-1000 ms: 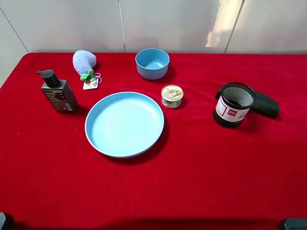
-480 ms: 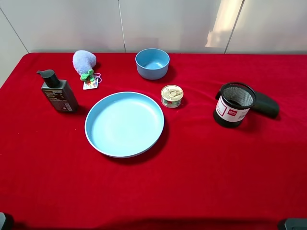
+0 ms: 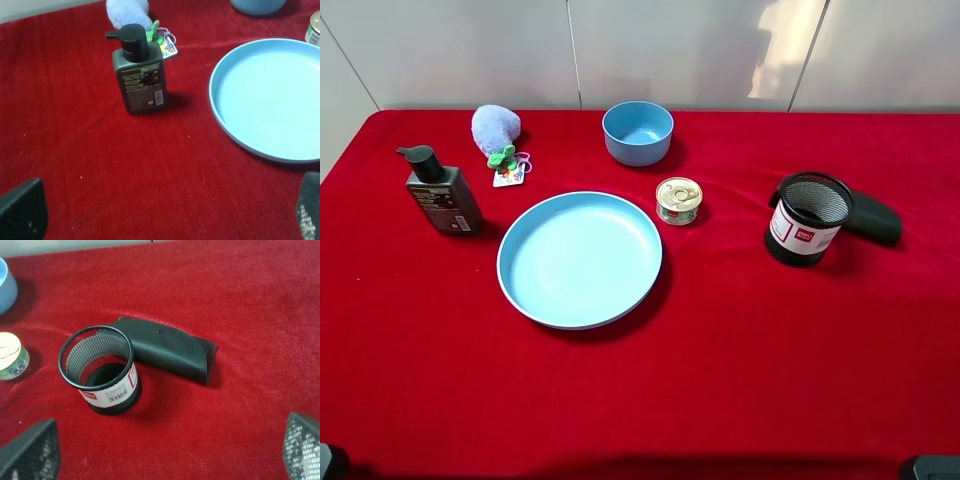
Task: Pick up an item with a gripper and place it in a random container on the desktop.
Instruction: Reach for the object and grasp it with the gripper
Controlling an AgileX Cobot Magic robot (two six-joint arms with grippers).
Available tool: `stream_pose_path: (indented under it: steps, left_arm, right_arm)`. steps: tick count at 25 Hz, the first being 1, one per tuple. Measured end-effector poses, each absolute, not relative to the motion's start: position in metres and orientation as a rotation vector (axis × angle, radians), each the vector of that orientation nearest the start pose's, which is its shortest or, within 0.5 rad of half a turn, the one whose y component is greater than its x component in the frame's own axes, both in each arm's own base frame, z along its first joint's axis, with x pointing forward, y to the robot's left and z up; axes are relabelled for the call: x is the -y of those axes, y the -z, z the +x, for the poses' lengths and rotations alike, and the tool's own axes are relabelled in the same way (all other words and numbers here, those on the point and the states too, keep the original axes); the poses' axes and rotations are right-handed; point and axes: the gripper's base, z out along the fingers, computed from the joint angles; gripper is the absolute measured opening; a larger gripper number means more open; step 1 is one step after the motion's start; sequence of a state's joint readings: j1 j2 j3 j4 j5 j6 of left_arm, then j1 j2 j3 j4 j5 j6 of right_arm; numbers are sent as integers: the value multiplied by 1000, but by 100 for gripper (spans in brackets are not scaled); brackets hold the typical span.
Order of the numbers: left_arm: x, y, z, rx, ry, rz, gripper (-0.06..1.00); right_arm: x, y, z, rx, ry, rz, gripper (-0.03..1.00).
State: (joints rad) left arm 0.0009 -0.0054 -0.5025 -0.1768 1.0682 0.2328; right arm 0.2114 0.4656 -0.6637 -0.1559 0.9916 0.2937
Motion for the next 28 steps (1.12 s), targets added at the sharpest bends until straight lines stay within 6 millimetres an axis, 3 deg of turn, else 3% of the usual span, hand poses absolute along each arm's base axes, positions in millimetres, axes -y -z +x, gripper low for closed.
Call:
stream_pose_path:
  steps: [12,22,28]
  left_arm:
    - [14,-278,-7,-2017,65,245,98]
    - [14,-278,-7,-2017,65,245,98]
    - [14,-278,-7,-2017,65,245,98]
  right_arm:
    - [-21,-330,122,-2402,-39,-106,69]
    - [-75,-343,165,-2428,-50,-455,69]
    - [-110,-336,191,-2476,-48,-586,69]
